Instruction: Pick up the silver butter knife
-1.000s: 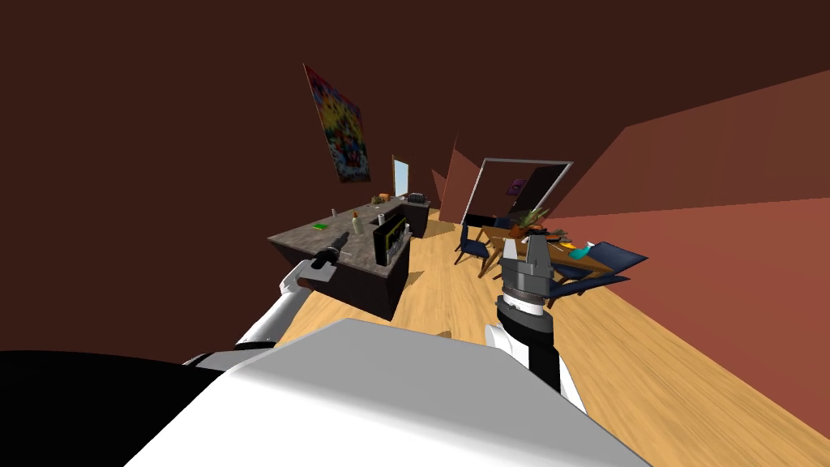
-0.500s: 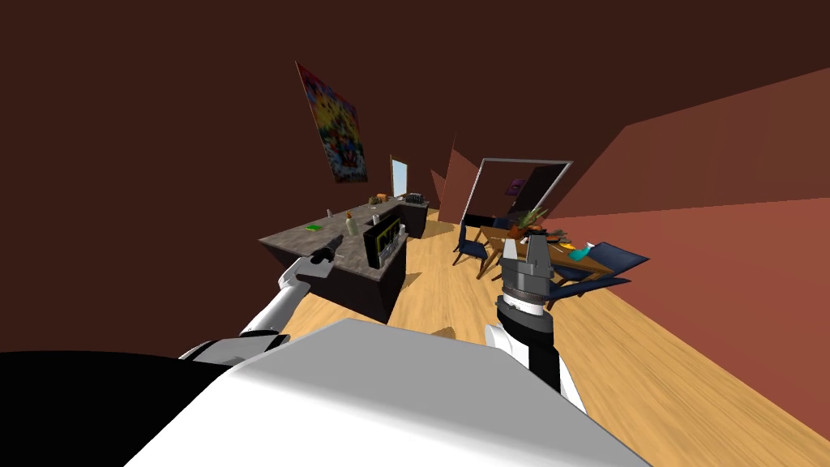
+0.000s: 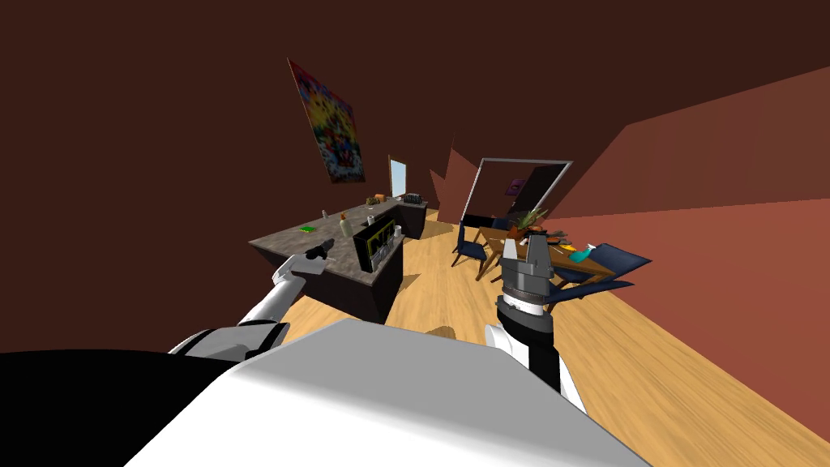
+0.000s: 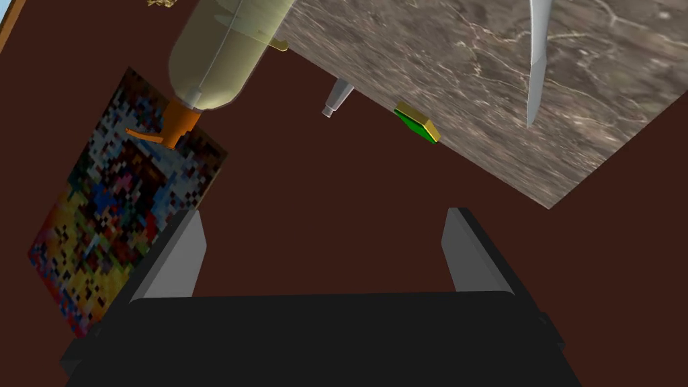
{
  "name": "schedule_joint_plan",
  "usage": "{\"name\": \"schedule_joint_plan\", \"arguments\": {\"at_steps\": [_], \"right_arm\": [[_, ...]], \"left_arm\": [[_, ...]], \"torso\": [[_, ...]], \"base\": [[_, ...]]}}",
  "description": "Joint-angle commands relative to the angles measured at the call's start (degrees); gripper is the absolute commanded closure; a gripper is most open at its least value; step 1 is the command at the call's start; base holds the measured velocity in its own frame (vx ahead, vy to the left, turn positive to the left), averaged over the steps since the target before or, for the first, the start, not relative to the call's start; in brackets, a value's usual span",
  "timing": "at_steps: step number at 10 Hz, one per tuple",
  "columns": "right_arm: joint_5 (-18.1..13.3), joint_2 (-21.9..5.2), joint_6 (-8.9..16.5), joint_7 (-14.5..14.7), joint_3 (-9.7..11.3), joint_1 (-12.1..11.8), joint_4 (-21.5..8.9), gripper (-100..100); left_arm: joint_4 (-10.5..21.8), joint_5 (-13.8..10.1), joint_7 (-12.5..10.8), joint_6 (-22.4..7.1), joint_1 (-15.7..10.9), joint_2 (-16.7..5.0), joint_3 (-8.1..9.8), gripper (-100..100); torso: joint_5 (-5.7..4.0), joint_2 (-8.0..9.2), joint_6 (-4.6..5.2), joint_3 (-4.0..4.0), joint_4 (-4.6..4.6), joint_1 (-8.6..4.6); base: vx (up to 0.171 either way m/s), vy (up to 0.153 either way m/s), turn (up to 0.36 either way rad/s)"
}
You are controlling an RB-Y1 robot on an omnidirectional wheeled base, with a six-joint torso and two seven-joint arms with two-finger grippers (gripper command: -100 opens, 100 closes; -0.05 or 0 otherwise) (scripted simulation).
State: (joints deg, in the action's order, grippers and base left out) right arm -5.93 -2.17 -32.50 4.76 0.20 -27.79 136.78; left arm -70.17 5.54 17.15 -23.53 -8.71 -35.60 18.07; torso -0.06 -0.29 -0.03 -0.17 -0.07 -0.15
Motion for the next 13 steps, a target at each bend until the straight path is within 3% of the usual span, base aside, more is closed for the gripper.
{"name": "schedule_joint_plan", "arguments": {"at_steps": [1, 2, 4, 5, 6, 7, 8, 9, 10, 13], "right_arm": [[0.0, 0.0, 0.0, 0.0, 0.0, 0.0, 0.0, 0], [0.0, 0.0, 0.0, 0.0, 0.0, 0.0, 0.0, 0], [0.0, 0.0, 0.0, 0.0, 0.0, 0.0, 0.0, 0], [0.0, 0.0, 0.0, 0.0, 0.0, 0.01, 0.0, 0], [0.0, 0.0, 0.0, 0.0, 0.0, 0.0, 0.0, 0], [0.0, 0.0, 0.0, 0.0, 0.0, 0.0, 0.0, 0], [0.0, 0.0, 0.0, 0.0, 0.0, 0.0, 0.0, 0], [0.0, 0.0, 0.0, 0.0, 0.0, 0.0, 0.0, 0], [0.0, 0.0, 0.0, 0.0, 0.0, 0.0, 0.0, 0], [0.0, -0.01, 0.0, 0.0, 0.0, 0.0, 0.0, 0]], "left_arm": [[0.98, -0.27, 0.96, -2.17, -0.19, -0.61, 0.35, -100], [3.45, -0.39, 2.6, -4.28, -1.18, -1.62, 1.08, -100], [3.75, -0.39, 2.6, -4.71, -1.18, -1.62, 1.08, -100], [6.03, -0.52, 4.23, -7.19, -2.08, -2.58, 1.79, -100], [6.44, -0.52, 4.23, -7.19, -2.08, -2.58, 1.79, -100], [8.59, -0.66, 5.84, -9.6, -2.9, -3.48, 2.46, -100], [9.04, -0.66, 5.84, -9.6, -2.9, -3.48, 2.46, -100], [11.54, -0.8, 7.4, -10.94, -3.64, -4.32, 3.1, -100], [11.54, -0.8, 7.4, -11.92, -3.64, -4.32, 3.1, -100], [16.15, -1.08, 10.37, -16.09, -4.85, -5.8, 4.28, -100]], "torso": [[0.0, 0.0, 0.0, 0.0, 0.0, 0.0], [0.01, 0.02, 0.0, 0.01, 0.0, 0.04], [0.02, -0.03, -0.01, -0.03, -0.02, 0.09], [0.04, 0.16, 0.0, 0.08, 0.02, 0.15], [0.03, 0.12, -0.01, 0.07, 0.03, 0.11], [0.03, 0.09, 0.0, 0.05, 0.02, 0.13], [0.03, -0.02, 0.01, -0.01, -0.01, 0.11], [0.02, 0.0, -0.01, -0.01, -0.01, 0.09], [0.02, -0.01, -0.01, -0.01, 0.0, 0.11], [0.04, 0.0, 0.0, -0.01, -0.01, 0.17]], "base": [[0.08, -0.044, 0.003], [0.115, -0.039, 0.003], [0.057, -0.025, 0.001], [0.055, -0.031, -0.001], [0.068, -0.027, 0.006], [0.095, -0.033, 0.005], [0.089, -0.039, -0.003], [0.091, -0.031, 0.011], [0.084, -0.021, 0.007], [0.094, -0.016, 0.004]]}}
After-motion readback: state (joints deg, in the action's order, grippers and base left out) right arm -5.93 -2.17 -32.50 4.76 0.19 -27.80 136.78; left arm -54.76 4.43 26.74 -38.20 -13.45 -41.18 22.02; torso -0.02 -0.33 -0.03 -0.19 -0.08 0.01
